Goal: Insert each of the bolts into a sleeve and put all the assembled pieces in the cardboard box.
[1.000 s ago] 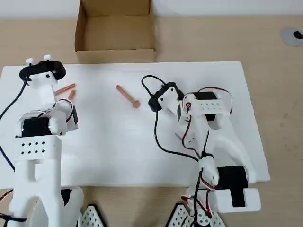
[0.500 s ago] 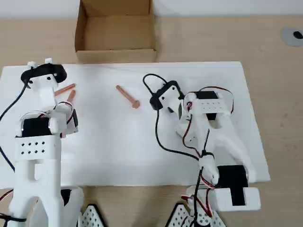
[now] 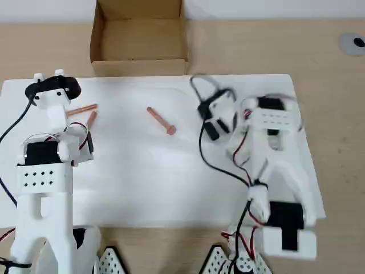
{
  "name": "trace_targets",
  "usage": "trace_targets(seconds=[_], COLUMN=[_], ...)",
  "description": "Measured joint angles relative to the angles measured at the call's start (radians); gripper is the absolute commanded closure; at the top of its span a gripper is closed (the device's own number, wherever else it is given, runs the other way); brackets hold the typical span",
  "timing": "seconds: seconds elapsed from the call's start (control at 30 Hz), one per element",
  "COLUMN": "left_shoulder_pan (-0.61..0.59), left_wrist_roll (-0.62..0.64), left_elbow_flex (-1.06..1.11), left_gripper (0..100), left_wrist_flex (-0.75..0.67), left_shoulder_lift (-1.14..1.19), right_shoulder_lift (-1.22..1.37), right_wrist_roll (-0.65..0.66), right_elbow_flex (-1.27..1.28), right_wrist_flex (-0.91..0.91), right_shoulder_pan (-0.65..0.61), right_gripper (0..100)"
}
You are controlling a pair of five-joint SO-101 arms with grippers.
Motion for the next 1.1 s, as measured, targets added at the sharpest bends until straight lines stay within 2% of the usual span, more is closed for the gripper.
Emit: trace_targets(seconds=[0.1, 0.27, 0.67, 0.83, 1.1], left_shoulder_pan=[0.0, 0.0, 0.0, 0.0, 0.0], left_wrist_roll=[0.0, 0.0, 0.0, 0.0, 0.0], left_elbow_flex=[0.0, 0.0, 0.0, 0.0, -0.014], left_gripper=[98, 98, 98, 98, 98], left_wrist_flex=[0.0, 0.002, 0.008, 0.026, 0.031], left_shoulder_lift=[0.0, 0.0, 0.0, 0.0, -0.002], right_shoulder_lift=[-0.107, -0.189, -0.198, -0.198, -0.198], right_wrist_roll=[0.0, 0.0, 0.002, 0.054, 0.068], right_elbow_flex=[-0.095, -0.114, -0.114, -0.114, -0.021], right_wrist_flex=[0.081, 0.15, 0.157, 0.187, 0.146], right_shoulder_pan=[0.002, 0.002, 0.002, 0.002, 0.003], right_gripper=[98.8, 98.8, 98.8, 89.8, 89.1])
